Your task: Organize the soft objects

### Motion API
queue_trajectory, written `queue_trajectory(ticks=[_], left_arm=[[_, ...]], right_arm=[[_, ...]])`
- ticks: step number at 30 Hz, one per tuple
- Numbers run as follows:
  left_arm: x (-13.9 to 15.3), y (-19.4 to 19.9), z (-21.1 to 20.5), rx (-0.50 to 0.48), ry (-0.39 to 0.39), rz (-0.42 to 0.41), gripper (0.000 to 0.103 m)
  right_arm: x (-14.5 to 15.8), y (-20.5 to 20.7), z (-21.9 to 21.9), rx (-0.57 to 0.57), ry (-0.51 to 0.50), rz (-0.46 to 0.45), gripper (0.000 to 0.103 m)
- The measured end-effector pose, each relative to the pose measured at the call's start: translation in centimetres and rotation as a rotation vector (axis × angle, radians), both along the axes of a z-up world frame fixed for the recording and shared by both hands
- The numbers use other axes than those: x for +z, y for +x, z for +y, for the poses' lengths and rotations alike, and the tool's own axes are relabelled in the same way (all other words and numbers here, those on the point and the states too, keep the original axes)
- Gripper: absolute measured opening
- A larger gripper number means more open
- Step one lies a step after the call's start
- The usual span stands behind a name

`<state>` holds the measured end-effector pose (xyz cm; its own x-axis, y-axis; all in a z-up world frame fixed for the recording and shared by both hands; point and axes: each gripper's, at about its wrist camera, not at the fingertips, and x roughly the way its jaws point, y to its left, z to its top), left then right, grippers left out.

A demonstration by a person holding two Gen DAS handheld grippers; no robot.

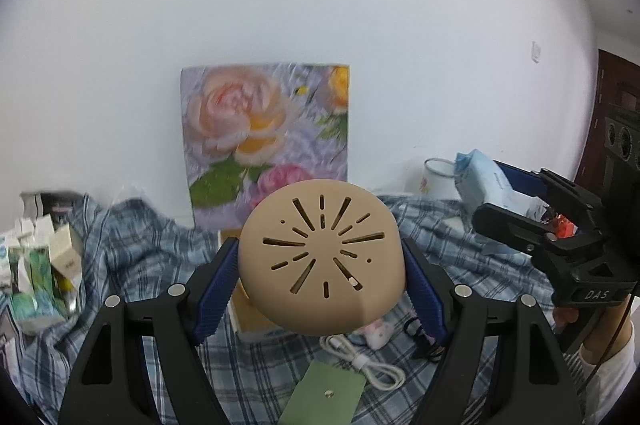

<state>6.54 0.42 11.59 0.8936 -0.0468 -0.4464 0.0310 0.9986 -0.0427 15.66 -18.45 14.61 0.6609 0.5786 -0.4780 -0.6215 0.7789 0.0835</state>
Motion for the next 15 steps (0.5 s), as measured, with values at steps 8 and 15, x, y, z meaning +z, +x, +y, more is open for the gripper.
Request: queue_trajectory(ticks=[8, 15], left_arm=[[3.6, -0.5, -1.0, -0.024, 0.03, -0.067, 0.08], [6.0, -0.9, -0.7, -0.01, 0.041, -0.108, 0.08]], right_arm=[[4.0, 0.2, 0.1, 0.004, 0.011, -0.066, 0.076], [6.5, 0.6, 0.2, 0.011, 0.028, -0.11, 0.076]])
